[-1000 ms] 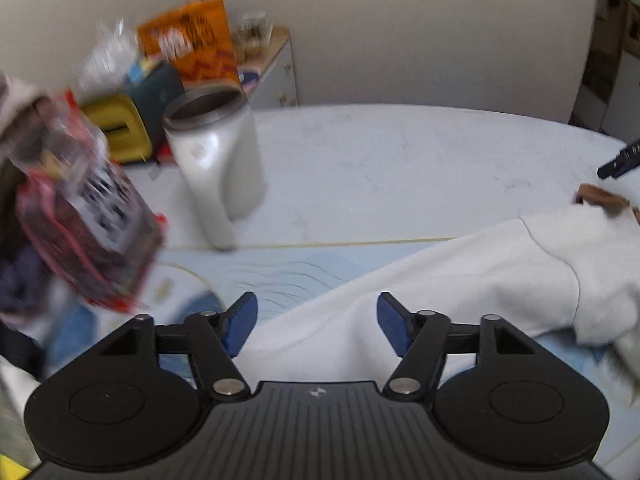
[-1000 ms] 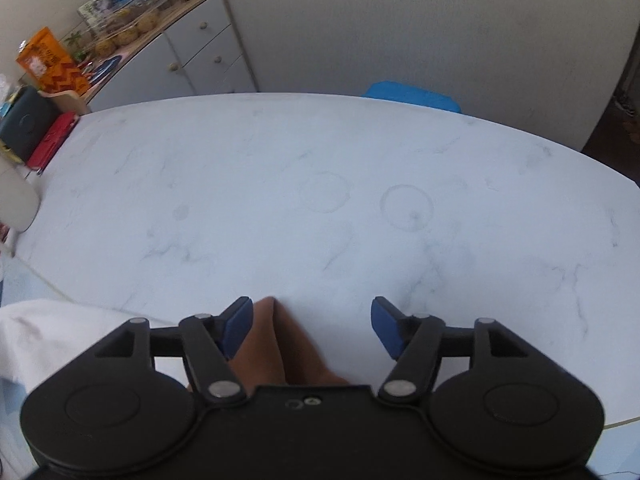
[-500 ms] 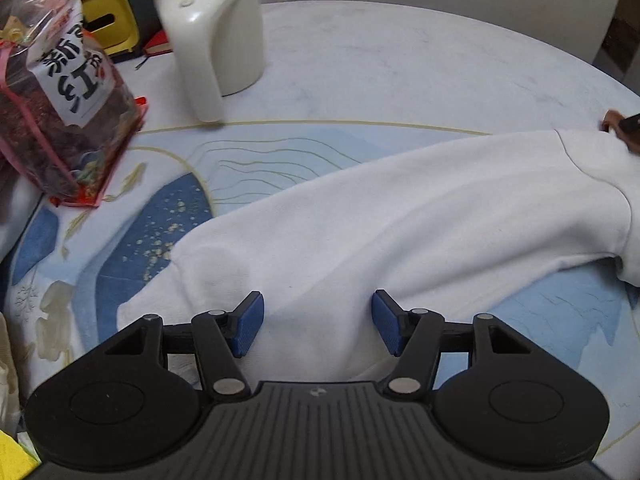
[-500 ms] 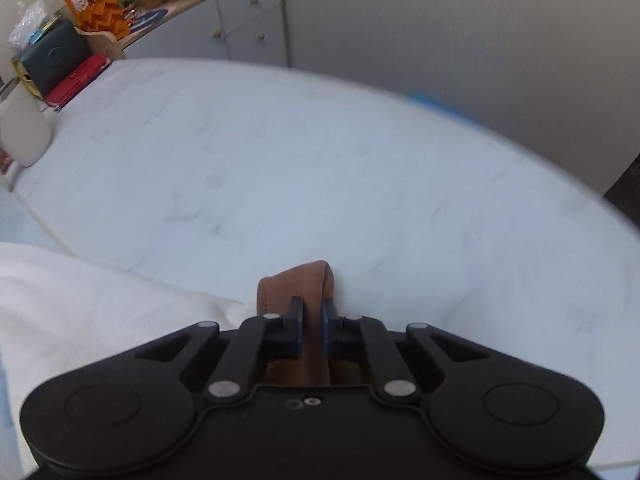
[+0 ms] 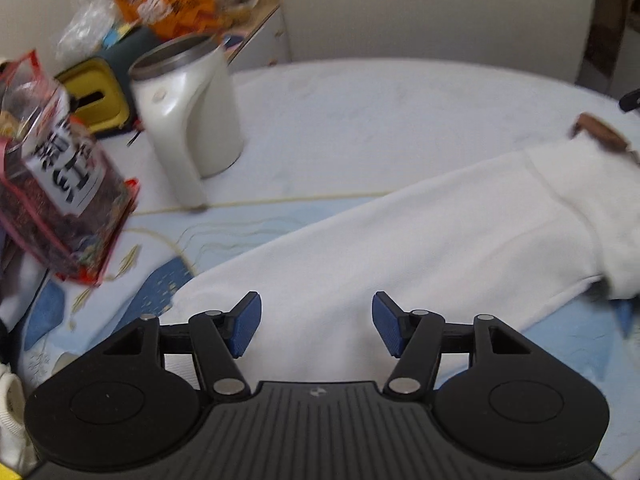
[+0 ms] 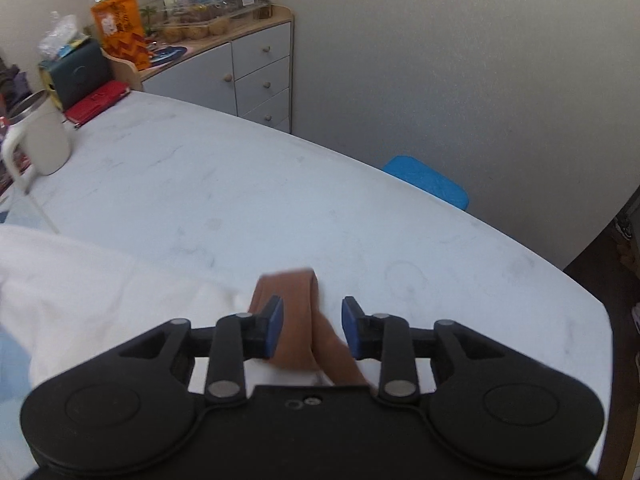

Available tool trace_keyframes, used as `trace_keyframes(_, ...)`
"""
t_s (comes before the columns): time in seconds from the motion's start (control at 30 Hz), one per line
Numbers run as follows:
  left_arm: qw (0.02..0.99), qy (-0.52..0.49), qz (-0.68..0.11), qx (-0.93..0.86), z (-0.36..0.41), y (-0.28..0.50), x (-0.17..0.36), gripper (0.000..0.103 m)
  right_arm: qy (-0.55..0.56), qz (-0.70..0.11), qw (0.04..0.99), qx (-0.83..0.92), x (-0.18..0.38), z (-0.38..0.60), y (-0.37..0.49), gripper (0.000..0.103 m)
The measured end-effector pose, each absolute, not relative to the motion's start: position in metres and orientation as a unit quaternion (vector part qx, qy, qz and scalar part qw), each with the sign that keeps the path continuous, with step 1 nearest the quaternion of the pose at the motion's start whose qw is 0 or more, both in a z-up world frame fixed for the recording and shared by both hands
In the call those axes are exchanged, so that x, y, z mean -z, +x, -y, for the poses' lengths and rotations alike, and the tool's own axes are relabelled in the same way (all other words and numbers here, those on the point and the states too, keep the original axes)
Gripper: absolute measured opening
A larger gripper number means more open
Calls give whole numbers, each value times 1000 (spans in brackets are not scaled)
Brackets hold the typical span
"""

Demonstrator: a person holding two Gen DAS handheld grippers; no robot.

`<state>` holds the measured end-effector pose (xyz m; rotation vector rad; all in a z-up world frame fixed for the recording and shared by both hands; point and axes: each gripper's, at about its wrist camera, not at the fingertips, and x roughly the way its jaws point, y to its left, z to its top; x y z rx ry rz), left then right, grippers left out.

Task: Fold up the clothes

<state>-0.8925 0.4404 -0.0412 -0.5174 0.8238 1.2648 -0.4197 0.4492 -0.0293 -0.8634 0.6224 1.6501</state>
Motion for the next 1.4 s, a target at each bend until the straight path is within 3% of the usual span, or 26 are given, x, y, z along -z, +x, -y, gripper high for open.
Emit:
trace_keyframes(0.23,767,-208,-382,-472,-406,-839,46,76,-370,-289,610,-638,24,-368,-348,103)
trace_keyframes(0.47,786,-235,-376,-430,-378,-790,54,76,-355,-345,617,-612,42,-278,-344,103)
trace_keyframes(0.77,801,-249,-377,-394,-362,-758,59,75,-384,-361,499,-687,60,-226,-449,103)
trace_keyframes(0.9,810,-256,-376,-370,-358,-750,59,62,-411,-350,494,-681,79,-217,-475,103)
trace_keyframes(0.97,813,-253,-375,-366,-356,-748,58,39,-426,-329,502,-677,84,-216,-485,103)
trace_keyframes(1.07,817,-250,-373,-361,-353,-745,57,38,-438,-296,505,-682,80,-218,-495,103)
trace_keyframes(1.2,823,-245,-371,-354,-350,-740,55,38,-387,-277,515,-713,29,-243,-465,103)
trace_keyframes(1.4,830,-236,-368,-347,-345,-728,50,38,-302,-303,570,-702,-8,-340,-396,103)
